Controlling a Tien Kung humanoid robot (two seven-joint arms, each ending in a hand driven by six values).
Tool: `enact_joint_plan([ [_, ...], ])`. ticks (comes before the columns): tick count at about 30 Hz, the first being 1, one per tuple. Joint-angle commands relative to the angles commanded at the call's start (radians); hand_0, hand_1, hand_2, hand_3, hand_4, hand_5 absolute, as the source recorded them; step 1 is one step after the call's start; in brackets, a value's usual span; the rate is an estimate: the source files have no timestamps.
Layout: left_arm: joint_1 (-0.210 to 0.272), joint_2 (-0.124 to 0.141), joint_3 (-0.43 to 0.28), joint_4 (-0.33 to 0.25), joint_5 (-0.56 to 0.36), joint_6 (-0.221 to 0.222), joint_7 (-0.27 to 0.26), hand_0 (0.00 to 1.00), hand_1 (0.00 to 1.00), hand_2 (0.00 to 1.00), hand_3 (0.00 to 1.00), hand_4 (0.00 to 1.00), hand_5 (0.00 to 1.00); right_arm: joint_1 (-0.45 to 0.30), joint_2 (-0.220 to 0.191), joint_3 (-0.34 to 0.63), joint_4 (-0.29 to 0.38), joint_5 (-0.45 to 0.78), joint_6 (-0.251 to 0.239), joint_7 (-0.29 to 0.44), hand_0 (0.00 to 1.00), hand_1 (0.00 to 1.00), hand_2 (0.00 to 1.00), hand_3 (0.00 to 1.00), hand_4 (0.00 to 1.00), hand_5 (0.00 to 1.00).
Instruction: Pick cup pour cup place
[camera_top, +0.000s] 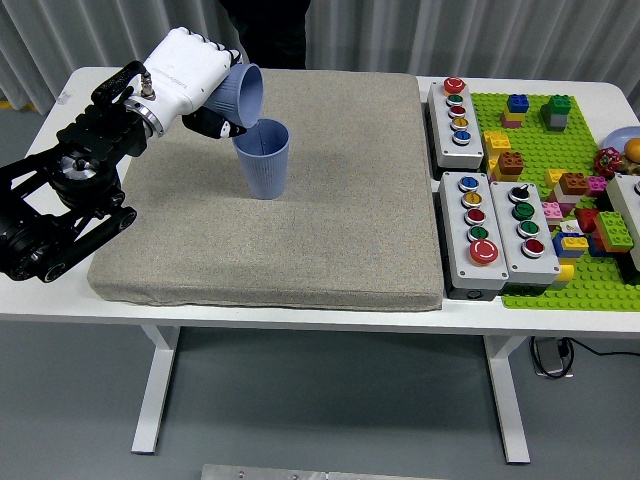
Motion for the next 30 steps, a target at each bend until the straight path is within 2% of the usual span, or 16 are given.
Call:
enact_joint_plan([
  [21, -0.011, 0.011, 0.046, -0.004, 0.0, 0.003, 0.012, 0.454, 0.426, 0.45, 0.42, 0.757, 0.318, -0.005, 0.001, -0.003, 0.0, 0.002, -0.003, 0.0, 0.687, 0.638, 0.588, 0.593, 0.002, 0.146],
  [26, -0.003, 0.012, 0.029, -0.011, 0.0, 0.013, 0.009, 0.454, 0.426, 0.45, 0.42, 0.757, 0.318, -0.008, 0.002, -0.001, 0.001, -0.001, -0.003, -0.001, 0.687, 0.638, 0.588, 0.593, 0.002, 0.146],
  [30, 0.021, 0.011, -0.028, -0.02, -0.011, 0.037, -0.017, 0.453, 0.422, 0.449, 0.42, 0.759, 0.322, -0.01, 0.003, 0.0, 0.001, -0.002, -0.004, -0.002, 0.687, 0.638, 0.588, 0.593, 0.002, 0.143],
])
